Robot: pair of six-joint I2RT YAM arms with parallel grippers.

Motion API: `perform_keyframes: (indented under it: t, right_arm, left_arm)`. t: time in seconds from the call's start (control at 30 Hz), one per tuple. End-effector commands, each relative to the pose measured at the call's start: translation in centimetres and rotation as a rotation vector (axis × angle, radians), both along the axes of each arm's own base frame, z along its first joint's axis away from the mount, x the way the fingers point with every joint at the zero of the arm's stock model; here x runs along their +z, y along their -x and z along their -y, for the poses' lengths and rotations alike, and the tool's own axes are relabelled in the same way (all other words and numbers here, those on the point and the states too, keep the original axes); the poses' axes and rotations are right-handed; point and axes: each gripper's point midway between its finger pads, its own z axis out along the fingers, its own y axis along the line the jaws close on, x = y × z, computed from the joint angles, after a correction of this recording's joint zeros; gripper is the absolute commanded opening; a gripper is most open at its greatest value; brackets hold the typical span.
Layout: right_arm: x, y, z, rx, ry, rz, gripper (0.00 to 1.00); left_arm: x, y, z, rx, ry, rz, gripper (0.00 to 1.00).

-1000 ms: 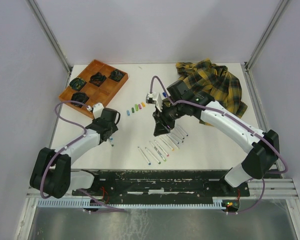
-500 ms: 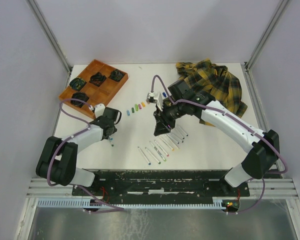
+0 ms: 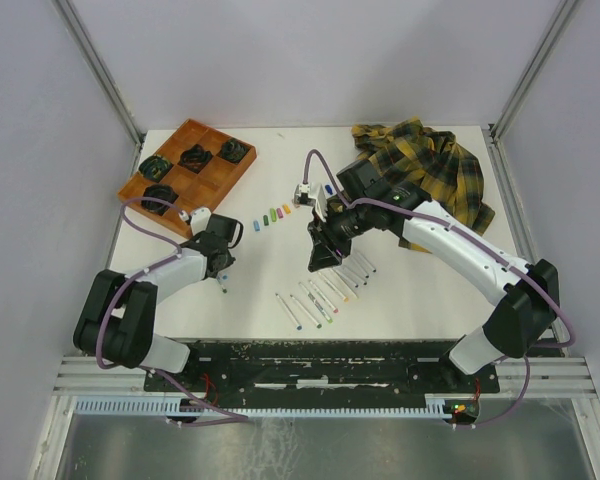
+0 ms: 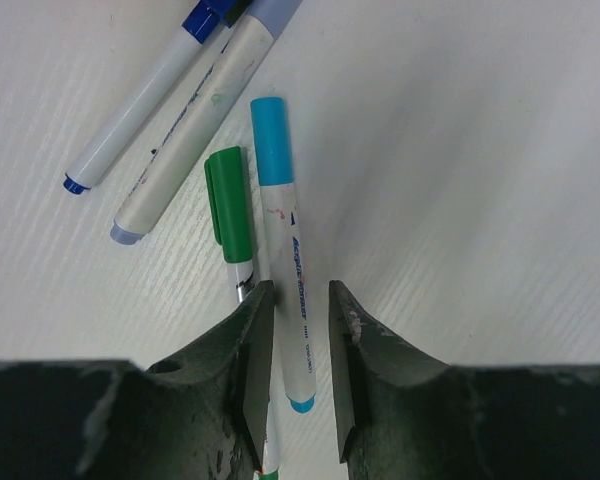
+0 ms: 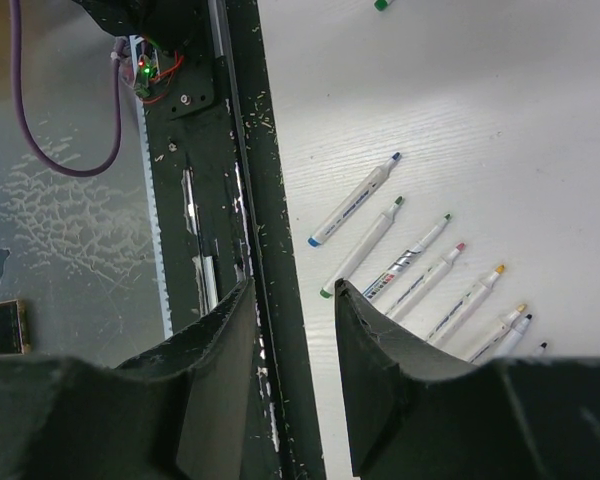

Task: Open the pen caps
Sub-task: Pick up the pen from the center of the board.

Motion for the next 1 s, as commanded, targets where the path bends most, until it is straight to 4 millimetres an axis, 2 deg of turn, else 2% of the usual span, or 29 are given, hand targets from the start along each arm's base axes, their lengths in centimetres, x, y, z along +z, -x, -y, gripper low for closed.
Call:
perform_keyframes:
  t: [0.0,0.37,0.6,0.67,0.8,0.97]
  right_arm:
    - [0.7,0.2,-0.3,0.020,-0.039,0.000,0.45]
    - [0.8,0.3,-0.2,0.021,-0.047,-0.005,0.45]
    - [0.8,0.2,-0.2,0.019,-0.048,-0.011,0.45]
    - [0.9,0.3,-0.3,0.021,-0.052,-0.014,0.45]
    - [0.9,0.4,-0.4,0.024,-0.064,-0.028,0.45]
    - [1.2,0.9,-0.8,0.032,-0.108,-0.073,0.44]
  left_arm:
    - [1.1,-1.5,0.1,-0.013,-0.006,0.040,0.35]
    - [-1.0,-0.4,0.4,-0.016,0.021,-0.005,0.30]
    - [-0.8,-0.3,0.9,-0.031,0.045,0.001,0.11]
    - [-0.2,-0.5,1.3,-0.045,0.070,0.015,0.04]
    - [2.3,-0.8,2.6,-0.084,0.147,0.096,0.03]
    - [6.6,-1.0,5.2,-0.182,0.297,0.267,0.03]
